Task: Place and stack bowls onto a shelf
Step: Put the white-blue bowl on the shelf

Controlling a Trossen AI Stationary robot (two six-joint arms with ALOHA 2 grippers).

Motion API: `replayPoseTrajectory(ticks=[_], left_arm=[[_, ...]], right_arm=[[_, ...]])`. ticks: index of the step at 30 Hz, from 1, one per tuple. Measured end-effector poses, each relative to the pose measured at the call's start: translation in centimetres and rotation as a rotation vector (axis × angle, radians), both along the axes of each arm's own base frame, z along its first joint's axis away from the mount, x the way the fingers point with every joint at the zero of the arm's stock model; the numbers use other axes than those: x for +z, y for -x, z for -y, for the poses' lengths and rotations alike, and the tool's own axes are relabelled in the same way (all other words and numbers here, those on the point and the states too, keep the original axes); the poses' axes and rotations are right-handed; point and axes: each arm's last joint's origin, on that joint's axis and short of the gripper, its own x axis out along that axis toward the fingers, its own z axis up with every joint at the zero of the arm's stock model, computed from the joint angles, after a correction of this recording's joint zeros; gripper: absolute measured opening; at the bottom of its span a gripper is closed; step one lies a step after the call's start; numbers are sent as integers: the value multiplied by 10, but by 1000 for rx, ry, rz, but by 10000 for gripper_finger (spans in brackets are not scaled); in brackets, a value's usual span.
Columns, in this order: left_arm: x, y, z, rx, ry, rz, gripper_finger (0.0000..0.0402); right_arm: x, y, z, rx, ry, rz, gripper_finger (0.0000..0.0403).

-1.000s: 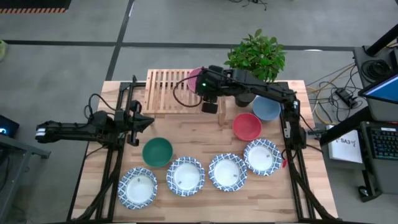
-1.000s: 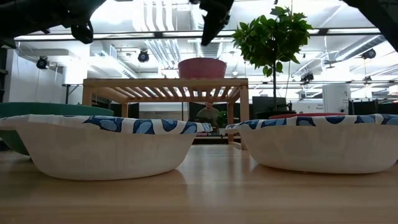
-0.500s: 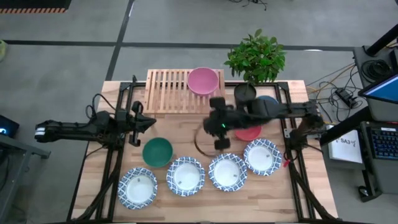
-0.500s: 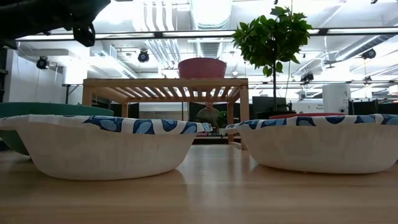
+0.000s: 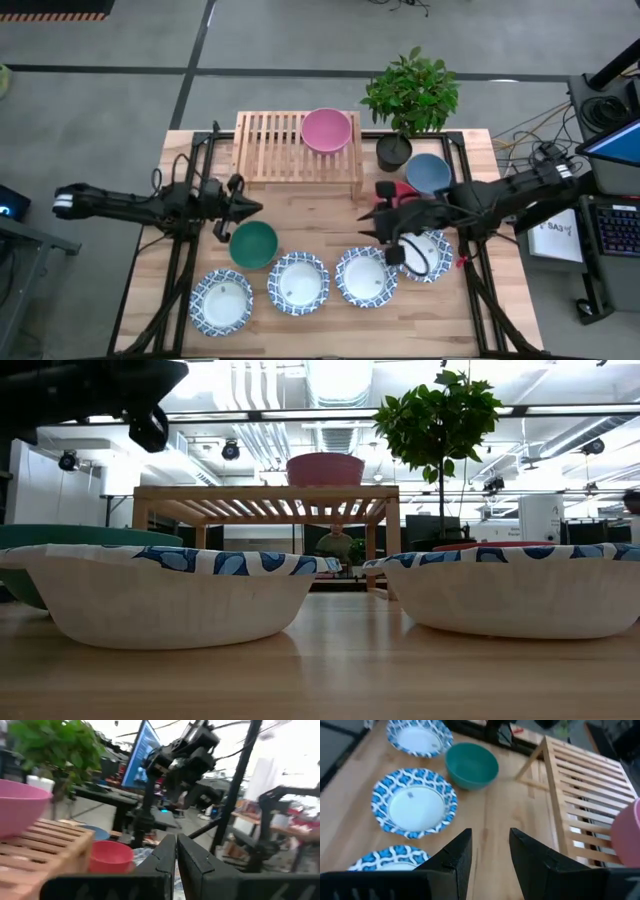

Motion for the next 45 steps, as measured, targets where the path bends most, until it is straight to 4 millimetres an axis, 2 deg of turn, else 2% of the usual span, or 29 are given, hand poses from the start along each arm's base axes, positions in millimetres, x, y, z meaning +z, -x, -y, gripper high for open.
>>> replayPoseTrajectory(ticks=[5, 9, 14, 18, 21, 27, 31, 34, 40, 45], left_arm=[[9, -12, 13, -84, 19, 102, 0], [21, -36, 24, -98, 7, 8, 0], [30, -75, 33, -104, -54, -330, 0], [30, -106, 42, -111, -94, -624, 0], [23, -127, 49, -124, -139, -809, 0], [6, -162, 58, -128, -178, -1048, 0], [-8, -176, 61, -130, -194, -1144, 0], [-19, -182, 62, -142, -200, -1226, 0], [-24, -191, 66, -181, -166, -1316, 3], [-22, -197, 67, -201, -174, -1358, 45]], right_arm=[[-23, 16, 4, 15, 2, 78, 121], [-37, 27, 7, 29, 17, 131, 121], [-48, 41, 11, 70, 1, 202, 121], [-56, 52, 12, 119, -24, 260, 121], [-62, 57, 14, 121, -30, 277, 121], [-75, 65, 15, 145, -43, 279, 121], [-85, 67, 15, 187, -50, 298, 121], [-83, 69, 15, 197, -43, 329, 121], [-81, 73, 17, 201, -37, 352, 121], [-81, 75, 17, 205, -29, 356, 121]])
